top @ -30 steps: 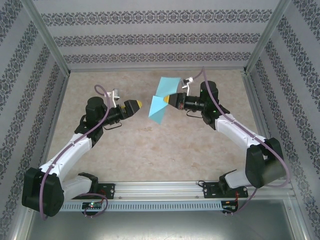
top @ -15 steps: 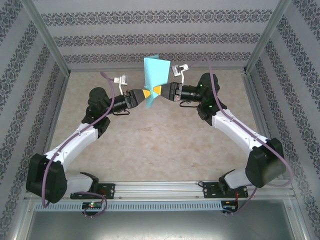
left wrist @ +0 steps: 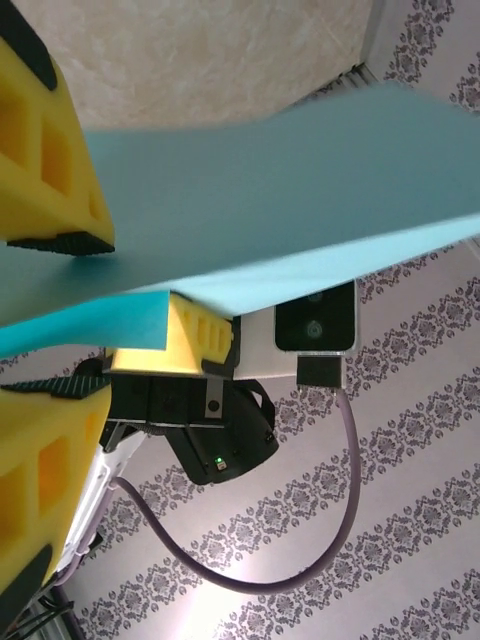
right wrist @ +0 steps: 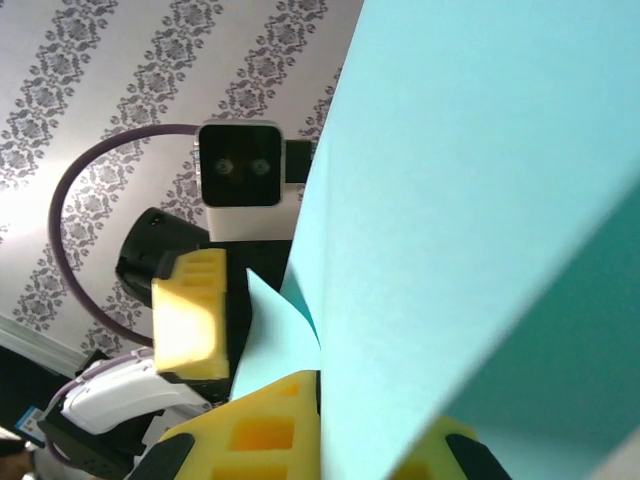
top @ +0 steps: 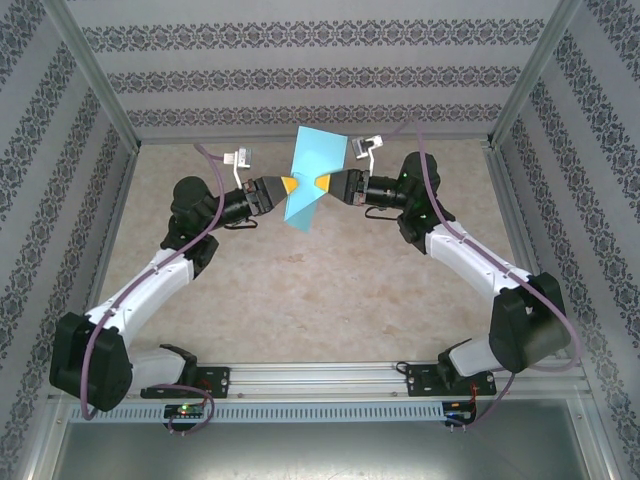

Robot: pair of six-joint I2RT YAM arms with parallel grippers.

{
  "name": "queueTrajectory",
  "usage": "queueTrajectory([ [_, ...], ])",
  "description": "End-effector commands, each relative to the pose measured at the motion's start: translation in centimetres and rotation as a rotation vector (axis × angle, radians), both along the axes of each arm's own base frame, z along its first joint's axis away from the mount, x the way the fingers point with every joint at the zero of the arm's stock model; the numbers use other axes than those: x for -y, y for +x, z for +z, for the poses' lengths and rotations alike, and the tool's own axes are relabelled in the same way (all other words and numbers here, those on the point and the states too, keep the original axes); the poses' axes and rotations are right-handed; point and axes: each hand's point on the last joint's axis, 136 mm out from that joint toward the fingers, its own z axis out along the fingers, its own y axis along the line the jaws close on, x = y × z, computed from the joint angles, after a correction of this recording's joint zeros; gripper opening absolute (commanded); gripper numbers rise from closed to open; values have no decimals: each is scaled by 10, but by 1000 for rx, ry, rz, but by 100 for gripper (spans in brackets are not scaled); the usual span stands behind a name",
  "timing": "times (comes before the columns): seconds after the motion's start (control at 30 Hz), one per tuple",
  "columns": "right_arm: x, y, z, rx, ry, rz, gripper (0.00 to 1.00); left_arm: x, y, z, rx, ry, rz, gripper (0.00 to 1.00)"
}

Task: Fold a paper plane with a square sheet of paper (fold left side to right side)
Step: Turn over the paper at the center of the table.

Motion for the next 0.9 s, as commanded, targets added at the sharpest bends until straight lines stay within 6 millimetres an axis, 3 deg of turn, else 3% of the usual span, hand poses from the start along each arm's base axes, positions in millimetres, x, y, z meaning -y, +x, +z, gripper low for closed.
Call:
queueTrajectory([
  [0.0,7,-8,13,55,7,-6,5,1,-6,-2,31,22,3,45],
  [0.23,8,-17,22,95,22,20,5,10,-9,0,42,14,-44,62],
  [0.37,8,-19,26,103,31,25,6,16,-13,0,53,20,-67,63],
  [0.47,6,-21,28,105,37,36,6,21,-17,1,64,26,-90,59],
  [0.7,7,-21,25,106,23,27,11,19,-16,1,63,38,-63,34],
  [0.87,10,-26,20,106,-7,32,11,18,-13,-3,52,44,-45,36],
])
